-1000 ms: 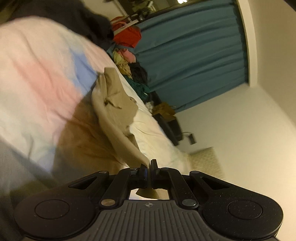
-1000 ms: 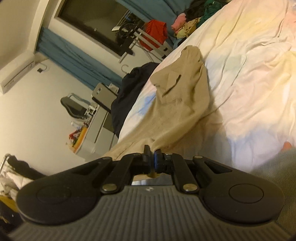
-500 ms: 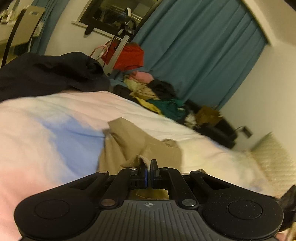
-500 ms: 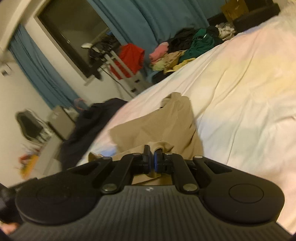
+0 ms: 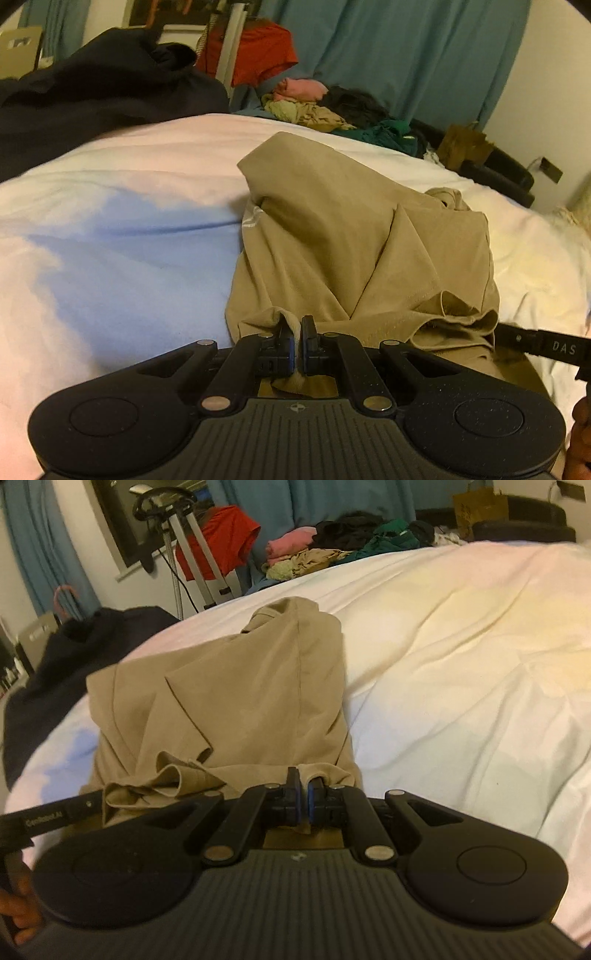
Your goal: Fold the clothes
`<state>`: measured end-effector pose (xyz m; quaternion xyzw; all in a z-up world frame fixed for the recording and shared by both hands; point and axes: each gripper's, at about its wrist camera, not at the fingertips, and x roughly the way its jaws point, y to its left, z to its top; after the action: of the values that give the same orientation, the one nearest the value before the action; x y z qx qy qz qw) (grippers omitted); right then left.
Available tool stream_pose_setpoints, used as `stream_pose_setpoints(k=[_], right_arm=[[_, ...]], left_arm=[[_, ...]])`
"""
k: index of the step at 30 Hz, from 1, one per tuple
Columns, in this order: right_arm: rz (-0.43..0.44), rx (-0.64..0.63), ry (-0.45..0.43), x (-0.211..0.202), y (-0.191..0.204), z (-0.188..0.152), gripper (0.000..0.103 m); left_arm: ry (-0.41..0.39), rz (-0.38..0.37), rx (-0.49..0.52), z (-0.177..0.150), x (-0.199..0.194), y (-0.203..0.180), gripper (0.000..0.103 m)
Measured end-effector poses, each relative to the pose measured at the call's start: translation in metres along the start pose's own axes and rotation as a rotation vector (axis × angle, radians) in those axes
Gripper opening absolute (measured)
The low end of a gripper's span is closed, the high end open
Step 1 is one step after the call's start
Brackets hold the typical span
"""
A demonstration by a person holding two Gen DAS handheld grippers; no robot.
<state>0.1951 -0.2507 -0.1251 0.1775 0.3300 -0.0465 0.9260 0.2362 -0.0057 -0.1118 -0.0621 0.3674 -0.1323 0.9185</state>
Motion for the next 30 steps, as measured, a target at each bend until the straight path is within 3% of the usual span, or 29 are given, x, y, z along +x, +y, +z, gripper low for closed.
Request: stream_pose_setpoints(k=[4,6,8,12,13,14,15,16,19,24,27,30], right_arm=[[-0.019,-0.026,-0.013,-0.003,0.005,-0.002,0.008],[-0.024,-0.036,-0.027,-0.011,0.007,-0.002,0.008],[-0.022,-0.048,-0.047,-0.025,0.010,-0.002,0.009],[-0.026,-0.084,-0.102,-0.062,0.018,-0.003,0.016],[-0.027,-0.097,-0.116,-0.072,0.021,-0.004,0.039],[-0.016,-0.104,-0.134,-0.084,0.023,-0.006,0.077],[-0.001,-0.111,-0.153,-0.095,0.025,-0.008,0.092],[0.012,-0.112,-0.180,-0.108,0.027,-0.012,0.099],[0.021,-0.146,-0.221,-0.141,0.038,-0.023,0.099],[0.010,-0.189,-0.263,-0.183,0.051,-0.041,0.099],[0.015,-0.175,-0.270,-0.200,0.051,-0.054,0.099],[0.014,-0.147,-0.254,-0.208,0.046,-0.063,0.099]], left_arm=[[-0.008,0.019,0.033,-0.001,-0.004,-0.007,0.006],[-0.006,0.020,0.033,-0.002,-0.011,-0.011,0.017],[-0.008,0.023,0.037,-0.003,-0.020,-0.016,0.048],[-0.052,0.039,0.101,-0.010,-0.057,-0.034,0.063],[-0.060,0.035,0.112,-0.012,-0.068,-0.038,0.074],[-0.070,0.032,0.124,-0.015,-0.080,-0.041,0.082],[-0.083,0.035,0.140,-0.018,-0.091,-0.045,0.083],[-0.096,0.041,0.161,-0.022,-0.104,-0.049,0.083],[-0.127,0.053,0.192,-0.035,-0.139,-0.057,0.084],[-0.185,0.061,0.212,-0.056,-0.188,-0.066,0.096],[-0.194,0.044,0.171,-0.067,-0.208,-0.061,0.098],[-0.130,-0.022,0.070,-0.078,-0.212,-0.047,0.098]])
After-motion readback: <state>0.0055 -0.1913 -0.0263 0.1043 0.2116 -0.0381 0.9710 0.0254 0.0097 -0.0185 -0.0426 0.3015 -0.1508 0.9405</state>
